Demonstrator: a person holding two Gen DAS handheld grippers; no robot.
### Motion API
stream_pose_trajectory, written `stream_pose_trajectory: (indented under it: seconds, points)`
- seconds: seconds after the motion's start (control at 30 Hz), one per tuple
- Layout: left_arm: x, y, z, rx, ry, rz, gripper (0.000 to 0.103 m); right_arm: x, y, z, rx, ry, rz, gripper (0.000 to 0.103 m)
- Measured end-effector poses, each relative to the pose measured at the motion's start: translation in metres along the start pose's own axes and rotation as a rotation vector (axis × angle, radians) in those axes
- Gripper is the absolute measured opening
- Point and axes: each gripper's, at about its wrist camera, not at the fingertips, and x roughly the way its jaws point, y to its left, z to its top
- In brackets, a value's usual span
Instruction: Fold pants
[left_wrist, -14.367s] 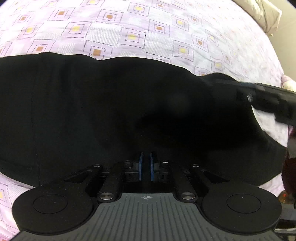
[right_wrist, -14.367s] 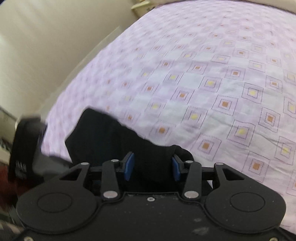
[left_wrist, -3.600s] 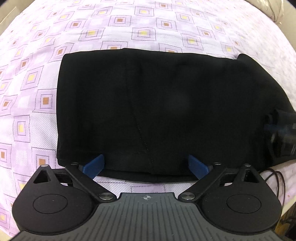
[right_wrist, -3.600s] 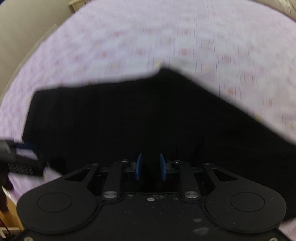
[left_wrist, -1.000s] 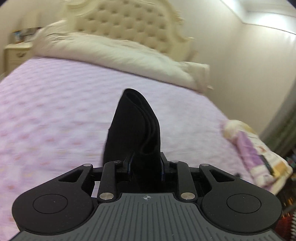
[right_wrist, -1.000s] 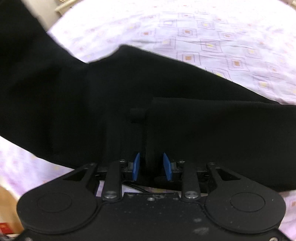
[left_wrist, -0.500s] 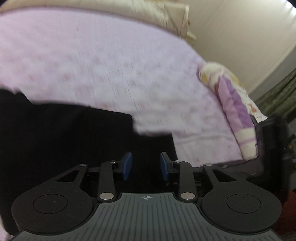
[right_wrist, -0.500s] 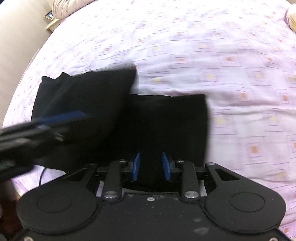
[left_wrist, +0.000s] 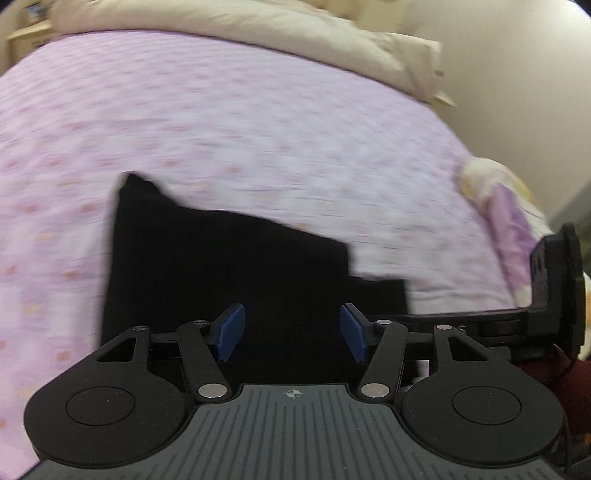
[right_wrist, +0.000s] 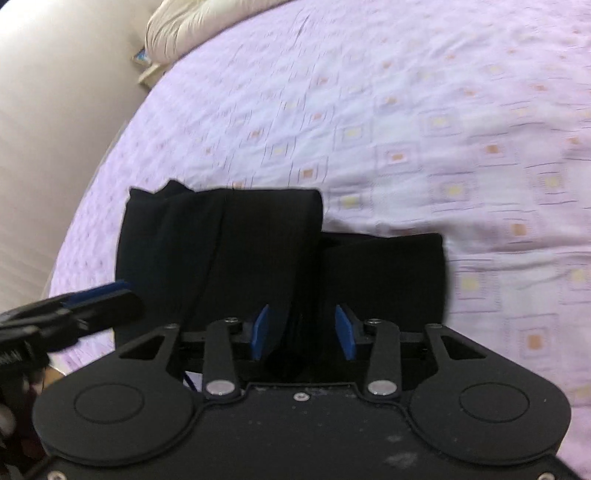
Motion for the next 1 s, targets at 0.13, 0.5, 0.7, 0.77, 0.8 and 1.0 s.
stream_pose_trajectory:
  seconds: [0.13,0.5,0.7,0.77,0.8,1.0]
  points:
    - [-0.015,0.031,0.003,-0.071,-0.012,0.074,0.055,0.007,0.005,0.002,-0.012,0.051,0.029,0.044]
    - [-0.028,0.08,0.009,-0.122,0.0,0.107,0.055,0.008,0.043,0.01,-0.012,0.034,-0.004,0.013]
    - [-0.017,0.086,0.03,-0.051,0.009,0.047,0.055,-0.071,0.074,0.0,-0.074,-0.12,-0.19,0.012]
    - [-0.009,0.085,0.036,-0.029,0.021,0.022,0.055,-0.072,0.059,-0.01,-0.057,-0.089,-0.311,0.012]
    - [-0.003,0.084,0.039,-0.021,0.029,0.01,0.055,-0.067,0.051,-0.013,-0.047,-0.063,-0.341,0.012]
    - [0.036,0.07,0.056,0.057,0.093,0.017,0.055,-0.035,0.03,-0.018,0.056,0.003,-0.419,0.013]
